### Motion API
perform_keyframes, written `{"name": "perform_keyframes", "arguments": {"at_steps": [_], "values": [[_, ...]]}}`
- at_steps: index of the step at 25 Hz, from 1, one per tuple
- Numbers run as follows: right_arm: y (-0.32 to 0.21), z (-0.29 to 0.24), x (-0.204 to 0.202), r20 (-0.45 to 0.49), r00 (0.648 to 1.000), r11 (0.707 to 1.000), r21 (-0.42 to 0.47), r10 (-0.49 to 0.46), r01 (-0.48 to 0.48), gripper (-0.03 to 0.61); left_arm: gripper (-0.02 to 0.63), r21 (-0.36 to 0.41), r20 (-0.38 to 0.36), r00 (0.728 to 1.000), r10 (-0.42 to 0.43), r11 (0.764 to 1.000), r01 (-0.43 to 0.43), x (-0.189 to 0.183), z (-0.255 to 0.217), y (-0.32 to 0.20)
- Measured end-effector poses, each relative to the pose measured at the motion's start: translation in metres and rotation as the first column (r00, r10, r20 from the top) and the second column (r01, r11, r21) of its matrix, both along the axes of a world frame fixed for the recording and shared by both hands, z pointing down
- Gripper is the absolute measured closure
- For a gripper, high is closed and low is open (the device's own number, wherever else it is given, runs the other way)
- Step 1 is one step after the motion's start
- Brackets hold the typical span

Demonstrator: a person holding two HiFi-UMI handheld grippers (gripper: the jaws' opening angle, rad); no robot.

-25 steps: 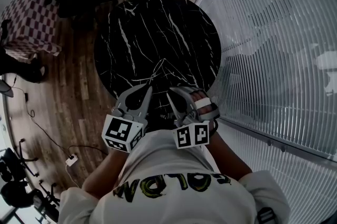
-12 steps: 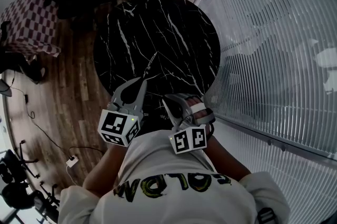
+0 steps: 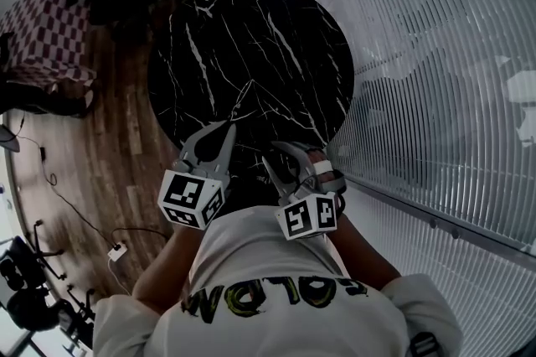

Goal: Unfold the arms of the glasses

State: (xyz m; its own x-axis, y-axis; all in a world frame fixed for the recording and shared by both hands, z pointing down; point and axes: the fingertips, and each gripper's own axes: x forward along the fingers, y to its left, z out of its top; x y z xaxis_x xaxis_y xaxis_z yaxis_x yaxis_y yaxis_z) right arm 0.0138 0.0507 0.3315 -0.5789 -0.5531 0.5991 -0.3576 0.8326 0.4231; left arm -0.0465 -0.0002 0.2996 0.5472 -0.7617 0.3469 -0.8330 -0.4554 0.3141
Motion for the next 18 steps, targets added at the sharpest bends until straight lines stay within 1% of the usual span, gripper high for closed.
{"name": "perform_keyframes", "arguments": {"at_steps": [4, 8, 11, 15, 18], "values": [[-0.008, -0.001, 0.004, 0.05, 0.998, 0.999, -0.032, 0.036, -0.034, 0.482, 0.609, -0.031, 0.002, 1.0, 0.016, 0.999, -0.016, 0.002, 0.015, -0.002], [-0.014, 0.006, 0.002, 0.095, 0.993, 0.993, -0.102, 0.063, -0.053, 0.483, 0.609, -0.067, 0.002, 1.0, 0.025, 0.997, -0.025, -0.001, 0.033, -0.005], [-0.02, 0.023, 0.008, 0.14, 0.985, 0.984, -0.162, 0.097, -0.074, 0.484, 0.609, -0.096, 0.005, 1.0, 0.029, 0.995, -0.029, 0.004, 0.06, -0.008], [-0.025, 0.046, 0.015, 0.182, 0.97, 0.962, -0.248, 0.162, -0.114, 0.494, 0.609, -0.145, 0.001, 0.999, 0.038, 0.989, -0.038, 0.008, 0.094, -0.007], [-0.032, 0.064, 0.016, 0.192, 0.965, 0.956, -0.268, 0.179, -0.124, 0.5, 0.611, -0.163, -0.011, 0.999, 0.042, 0.986, -0.043, 0.007, 0.12, -0.01]]}}
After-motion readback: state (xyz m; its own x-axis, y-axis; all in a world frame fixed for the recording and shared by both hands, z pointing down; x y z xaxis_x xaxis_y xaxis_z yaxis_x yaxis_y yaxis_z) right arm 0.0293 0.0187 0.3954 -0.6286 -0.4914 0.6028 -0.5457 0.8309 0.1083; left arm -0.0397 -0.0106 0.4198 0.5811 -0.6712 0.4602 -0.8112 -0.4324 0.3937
